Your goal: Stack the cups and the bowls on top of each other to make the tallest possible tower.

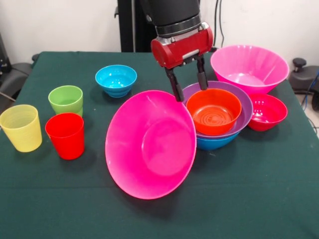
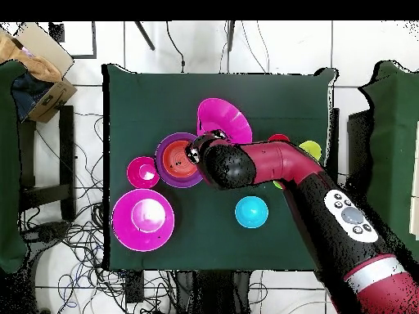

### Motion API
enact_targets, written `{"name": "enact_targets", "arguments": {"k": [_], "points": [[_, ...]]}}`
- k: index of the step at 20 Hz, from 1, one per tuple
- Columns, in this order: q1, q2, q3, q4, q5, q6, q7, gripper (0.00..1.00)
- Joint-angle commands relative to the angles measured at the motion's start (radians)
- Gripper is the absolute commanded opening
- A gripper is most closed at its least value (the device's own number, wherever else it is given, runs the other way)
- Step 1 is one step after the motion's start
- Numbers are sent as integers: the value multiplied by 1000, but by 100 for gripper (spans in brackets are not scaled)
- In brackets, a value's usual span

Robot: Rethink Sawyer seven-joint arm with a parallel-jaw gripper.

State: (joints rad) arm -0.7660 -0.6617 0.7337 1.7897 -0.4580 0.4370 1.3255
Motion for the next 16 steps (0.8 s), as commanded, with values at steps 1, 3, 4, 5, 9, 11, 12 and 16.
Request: {"name": "enact_targets", "arguments": {"k": [1, 3, 4, 5, 9, 11, 12, 16], "points": [[28, 86, -16, -61, -44, -16, 15, 100], [29, 89, -23, -73, -62, -23, 9, 100], [26, 93, -23, -78, -66, -22, 3, 100], [15, 106, -20, -82, -72, -22, -10, 100], [-15, 108, 5, -85, -63, 4, -40, 100], [-20, 96, 11, -79, -60, 10, -38, 100], [-18, 93, 13, -82, -58, 18, -38, 100], [-18, 89, 16, -95, -52, 46, -45, 100]]}}
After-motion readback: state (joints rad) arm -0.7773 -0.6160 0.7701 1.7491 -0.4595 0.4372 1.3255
